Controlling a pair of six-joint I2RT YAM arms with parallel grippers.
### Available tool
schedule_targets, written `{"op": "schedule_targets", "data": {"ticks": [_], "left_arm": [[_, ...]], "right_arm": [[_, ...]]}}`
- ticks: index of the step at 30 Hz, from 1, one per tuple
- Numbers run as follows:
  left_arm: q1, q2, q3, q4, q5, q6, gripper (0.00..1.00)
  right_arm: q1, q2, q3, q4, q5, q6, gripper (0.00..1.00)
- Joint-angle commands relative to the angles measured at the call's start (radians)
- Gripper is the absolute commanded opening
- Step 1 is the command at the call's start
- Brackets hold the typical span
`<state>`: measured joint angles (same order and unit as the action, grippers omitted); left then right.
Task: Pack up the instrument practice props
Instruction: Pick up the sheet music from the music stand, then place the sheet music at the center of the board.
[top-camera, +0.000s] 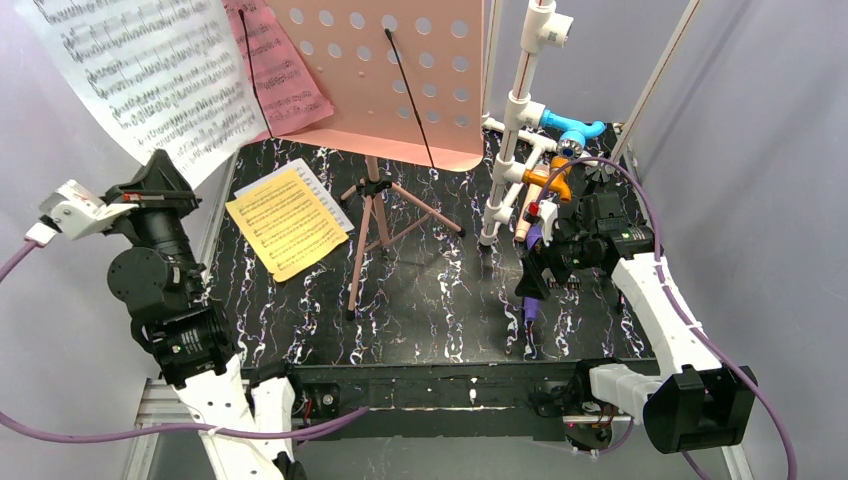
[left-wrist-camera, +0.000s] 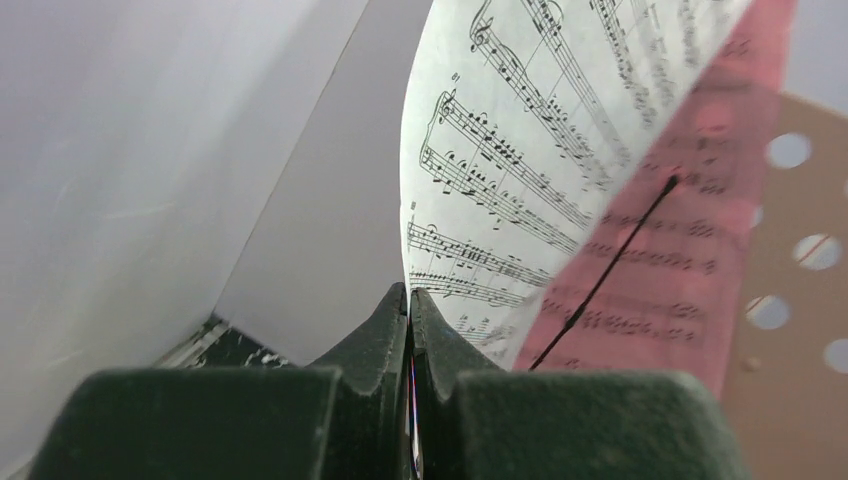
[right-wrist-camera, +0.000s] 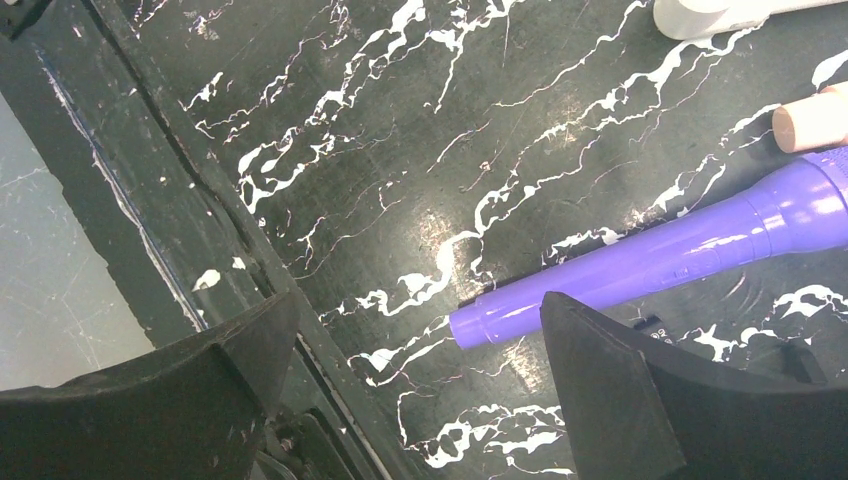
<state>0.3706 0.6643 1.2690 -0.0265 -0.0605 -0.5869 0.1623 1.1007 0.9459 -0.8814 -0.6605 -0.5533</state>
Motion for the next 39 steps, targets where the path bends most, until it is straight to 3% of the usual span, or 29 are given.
{"op": "schedule_targets", "data": {"ticks": [1, 9, 15, 19, 23, 30, 39], "left_arm": [[-0.009, -0.061, -0.084, -0.067, -0.089, 0.036, 0.0], [-0.025, -0.109, -0.173, -0.186, -0.251, 0.014, 0.0], [-0.028, -0.116, -0.283, -0.178, -0.234, -0.023, 0.0], [-0.028, -0.104, -0.435, -0.136, -0.211, -0.053, 0.0], [-0.026, -0.041, -0.59, -0.012, -0.135, -0.103, 0.0], [0.051, 0.202, -0.752, 0.199, 0.169, -0.26, 0.0], [0.132, 0.462, -0.764, 0.225, 0.279, -0.262, 0.0]], "right_arm": [[0.006, -0.024, 0.014, 0.01, -0.007, 0.001, 1.0], [0.006, -0.023, 0.003, 0.015, -0.008, -0.002, 1.0], [0.006, -0.025, -0.004, 0.024, -0.011, 0.003, 1.0], [0.006, -0.024, -0.006, 0.028, -0.01, 0.003, 1.0], [0.006, -0.025, -0.008, 0.031, -0.014, 0.003, 1.0], [0.006, -0.041, -0.019, 0.034, -0.013, 0.005, 1.0], [0.008, -0.049, -0.032, 0.049, -0.018, 0.017, 1.0]]}}
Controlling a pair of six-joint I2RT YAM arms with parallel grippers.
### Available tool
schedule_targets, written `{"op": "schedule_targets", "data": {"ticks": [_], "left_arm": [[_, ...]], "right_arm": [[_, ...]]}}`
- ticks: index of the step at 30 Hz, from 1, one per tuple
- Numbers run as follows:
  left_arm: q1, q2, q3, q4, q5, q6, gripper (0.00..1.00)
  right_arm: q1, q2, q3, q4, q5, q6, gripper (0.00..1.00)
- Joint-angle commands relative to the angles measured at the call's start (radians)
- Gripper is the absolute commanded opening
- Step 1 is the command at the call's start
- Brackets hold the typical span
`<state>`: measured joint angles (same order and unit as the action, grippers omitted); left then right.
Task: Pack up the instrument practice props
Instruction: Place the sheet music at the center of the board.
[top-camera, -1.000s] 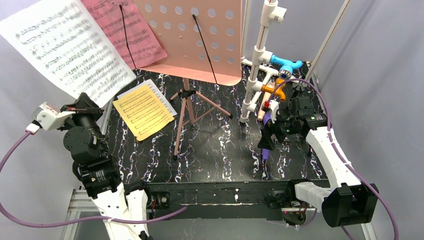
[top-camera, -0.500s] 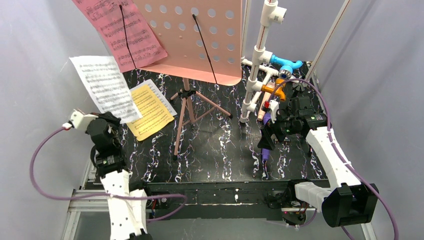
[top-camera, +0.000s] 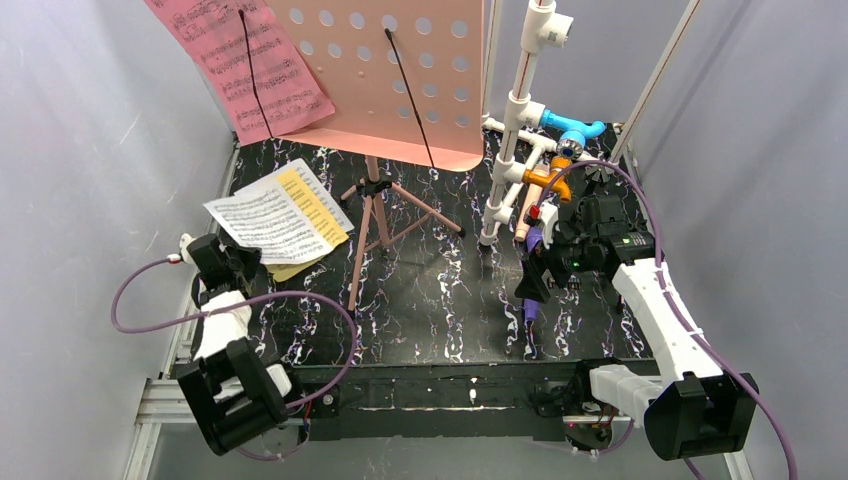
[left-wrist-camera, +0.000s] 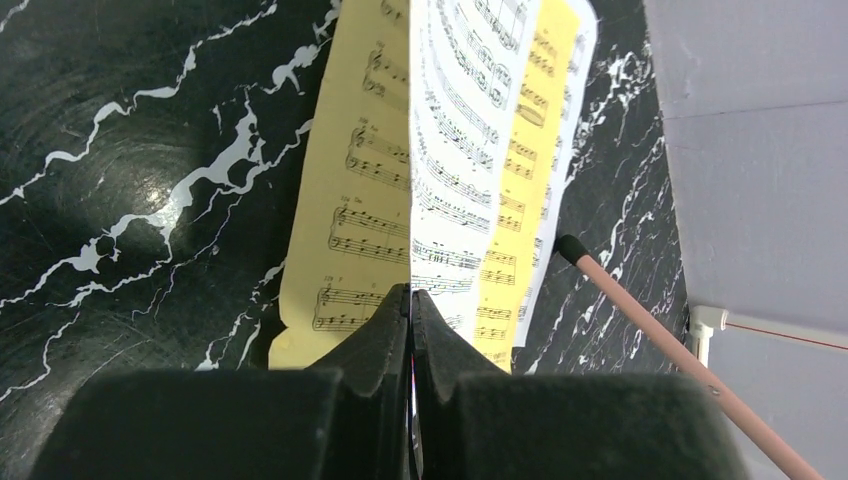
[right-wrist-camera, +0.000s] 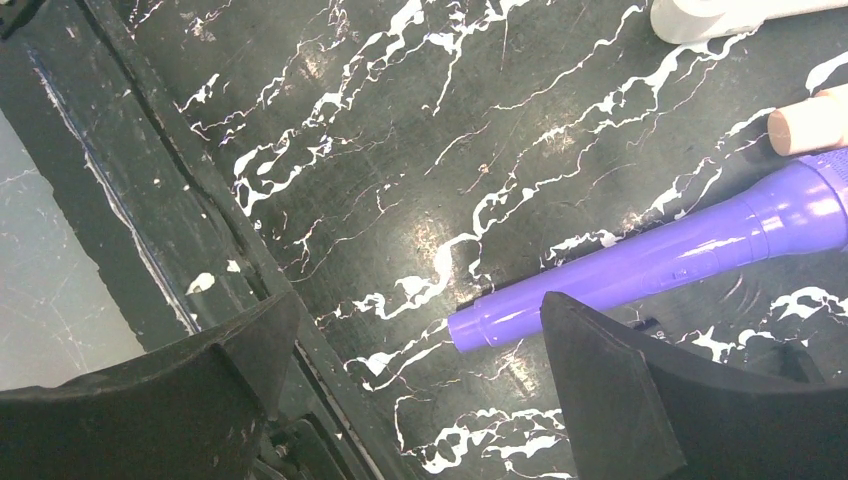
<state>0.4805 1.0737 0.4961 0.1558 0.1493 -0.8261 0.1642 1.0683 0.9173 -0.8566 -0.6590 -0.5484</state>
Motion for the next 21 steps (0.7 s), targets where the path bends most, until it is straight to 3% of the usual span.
{"op": "schedule_targets", "data": {"ticks": [1, 5, 10, 15, 21], "left_arm": [[0.024, 0.067, 0.007, 0.043, 0.069, -0.027, 0.0], [0.035, 0.103, 0.0, 0.039, 0.072, -0.035, 0.0], [0.056, 0.139, 0.011, -0.02, 0.078, -0.052, 0.08], [0.065, 0.219, 0.116, -0.211, 0.075, -0.024, 0.14], [0.082, 0.248, 0.205, -0.371, 0.111, 0.011, 0.54]], "right_arm": [[0.005, -0.018, -0.003, 0.025, -0.018, 0.013, 1.0], [0.005, -0.026, -0.006, 0.021, -0.013, 0.015, 1.0], [0.005, -0.027, -0.005, 0.027, -0.008, 0.02, 1.0], [0.005, -0.027, -0.009, 0.031, -0.008, 0.024, 1.0], [0.005, -0.024, -0.014, 0.036, -0.004, 0.027, 1.0]]}}
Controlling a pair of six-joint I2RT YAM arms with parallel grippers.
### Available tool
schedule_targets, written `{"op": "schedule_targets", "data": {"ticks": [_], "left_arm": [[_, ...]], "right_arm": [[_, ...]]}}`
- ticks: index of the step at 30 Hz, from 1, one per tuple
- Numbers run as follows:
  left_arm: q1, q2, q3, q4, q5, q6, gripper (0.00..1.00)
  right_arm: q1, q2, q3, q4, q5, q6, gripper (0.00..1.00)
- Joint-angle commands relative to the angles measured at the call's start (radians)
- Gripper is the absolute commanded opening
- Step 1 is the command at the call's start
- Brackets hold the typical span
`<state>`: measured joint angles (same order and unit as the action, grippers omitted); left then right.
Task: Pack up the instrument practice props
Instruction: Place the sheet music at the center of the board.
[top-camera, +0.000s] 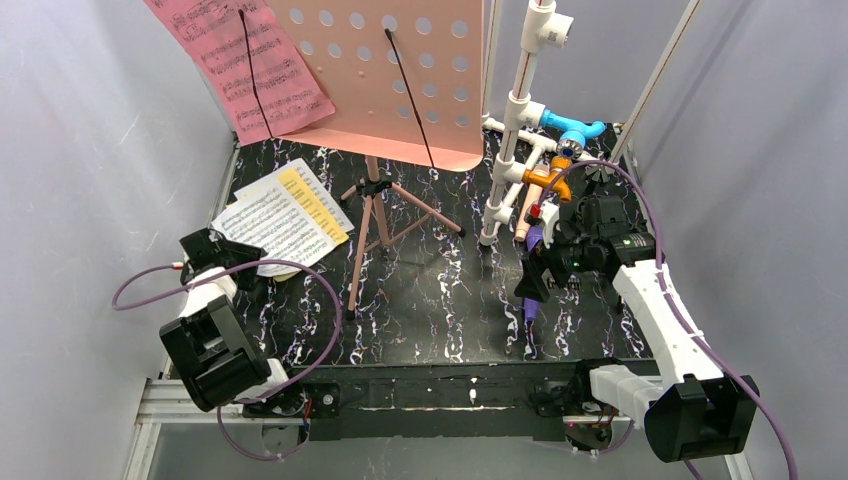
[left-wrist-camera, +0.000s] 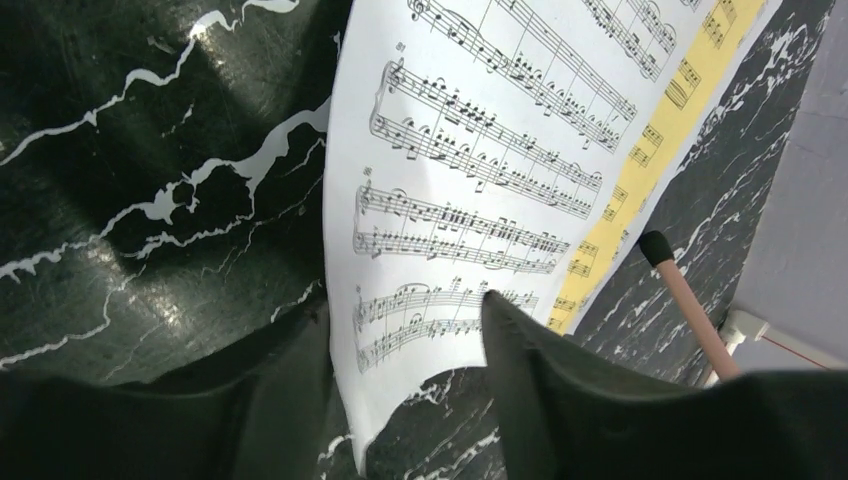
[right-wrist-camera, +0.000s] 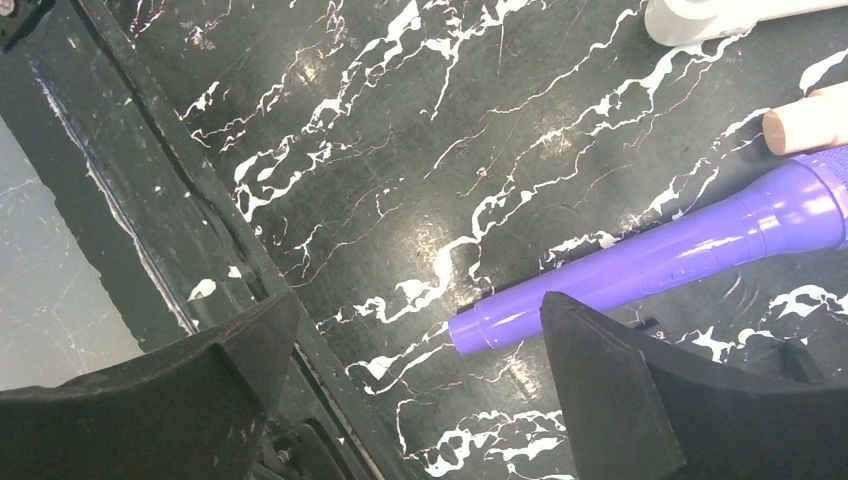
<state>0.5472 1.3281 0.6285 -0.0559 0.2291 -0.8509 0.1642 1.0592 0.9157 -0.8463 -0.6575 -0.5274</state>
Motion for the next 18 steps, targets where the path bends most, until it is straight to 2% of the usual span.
{"op": "schedule_targets", "data": {"ticks": [1, 4, 8, 18], "left_arm": [[0.017, -0.012, 0.088, -0.188, 0.034, 0.042, 0.58], [0.025, -0.046, 0.116, -0.264, 0.032, 0.056, 0.72], [0.032, -0.136, 0.143, -0.37, -0.023, 0.058, 0.97], [0.037, -0.269, 0.221, -0.519, 0.106, 0.055, 0.98]], "right_arm": [[0.005, -0.014, -0.014, 0.028, -0.005, 0.007, 1.0], [0.005, -0.01, -0.015, 0.03, -0.002, 0.009, 1.0], [0.005, -0.005, -0.016, 0.034, -0.001, 0.012, 1.0], [0.005, -0.005, -0.017, 0.037, 0.001, 0.016, 1.0]]}}
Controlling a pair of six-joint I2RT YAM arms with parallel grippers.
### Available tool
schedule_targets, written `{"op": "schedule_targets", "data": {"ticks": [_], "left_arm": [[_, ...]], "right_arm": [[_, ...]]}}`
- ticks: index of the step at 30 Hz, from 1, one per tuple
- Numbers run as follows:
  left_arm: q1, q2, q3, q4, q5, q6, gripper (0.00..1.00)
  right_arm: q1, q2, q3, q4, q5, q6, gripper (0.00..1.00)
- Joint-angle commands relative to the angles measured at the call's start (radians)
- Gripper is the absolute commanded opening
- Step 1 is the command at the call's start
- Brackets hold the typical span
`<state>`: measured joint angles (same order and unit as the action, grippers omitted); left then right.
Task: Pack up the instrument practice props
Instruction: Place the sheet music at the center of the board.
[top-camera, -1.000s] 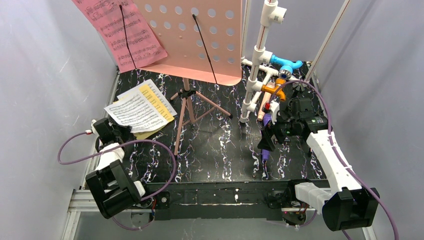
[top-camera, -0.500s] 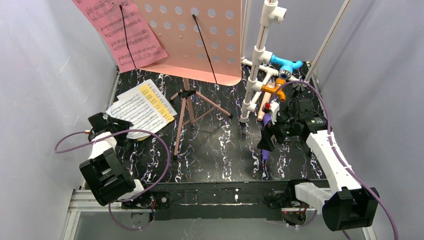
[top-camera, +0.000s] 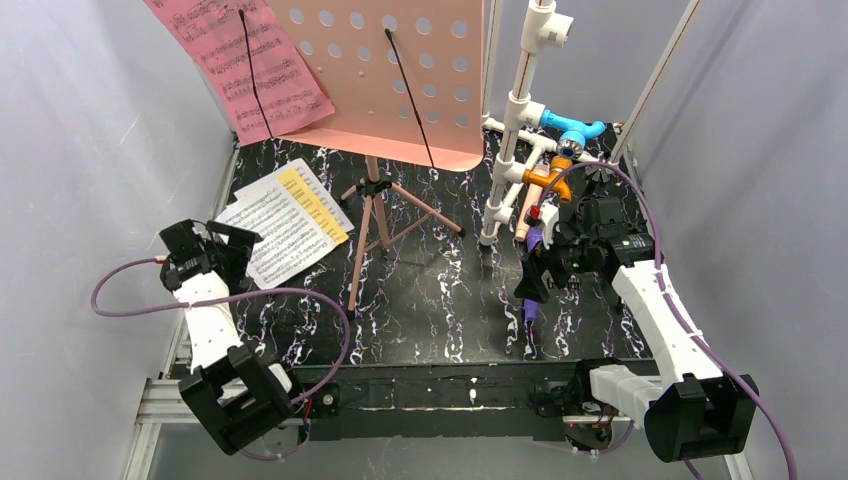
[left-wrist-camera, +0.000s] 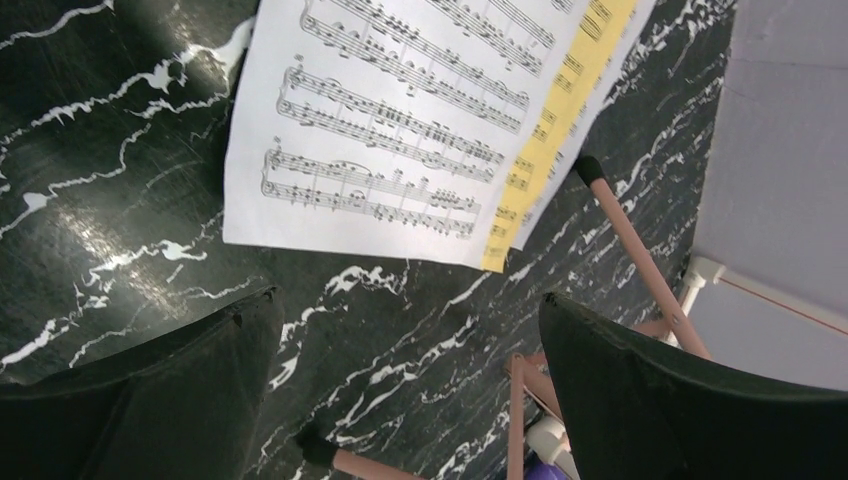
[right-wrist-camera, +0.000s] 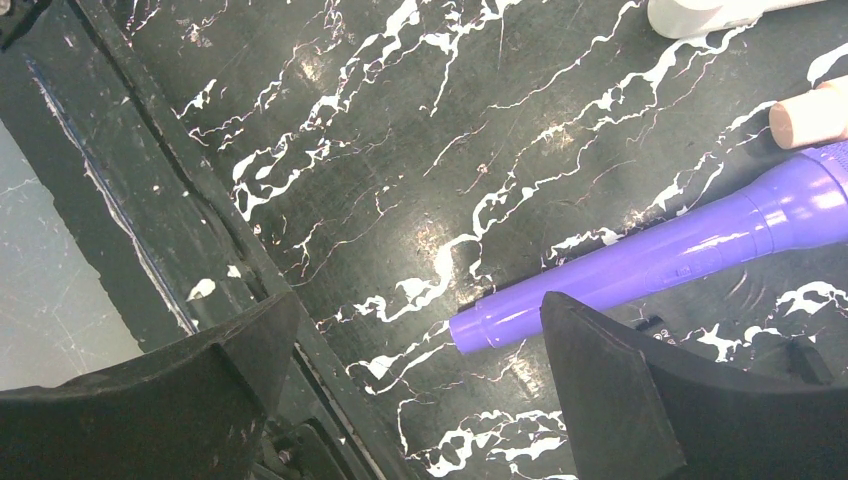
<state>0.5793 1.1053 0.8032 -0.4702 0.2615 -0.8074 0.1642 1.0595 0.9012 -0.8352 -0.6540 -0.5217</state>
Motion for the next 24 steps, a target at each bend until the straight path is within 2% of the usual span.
{"op": "schedule_targets", "data": {"ticks": [1, 10, 16, 24], "left_arm": [[0.005, -0.06, 0.05, -0.111, 0.09, 0.011, 0.98], [0.004, -0.184, 0.091, -0.103, 0.294, 0.103, 0.98], [-0.006, -0.189, 0.131, -0.073, 0.473, 0.154, 0.98], [-0.025, -0.206, 0.166, -0.073, 0.568, 0.152, 0.98]], "right_arm": [[0.005, -0.007, -0.002, 0.026, -0.003, 0.011, 1.0], [0.005, -0.006, -0.005, 0.025, 0.0, 0.012, 1.0], [0.005, -0.001, -0.003, 0.025, 0.001, 0.015, 1.0], [0.005, -0.001, -0.003, 0.024, 0.007, 0.014, 1.0]]}}
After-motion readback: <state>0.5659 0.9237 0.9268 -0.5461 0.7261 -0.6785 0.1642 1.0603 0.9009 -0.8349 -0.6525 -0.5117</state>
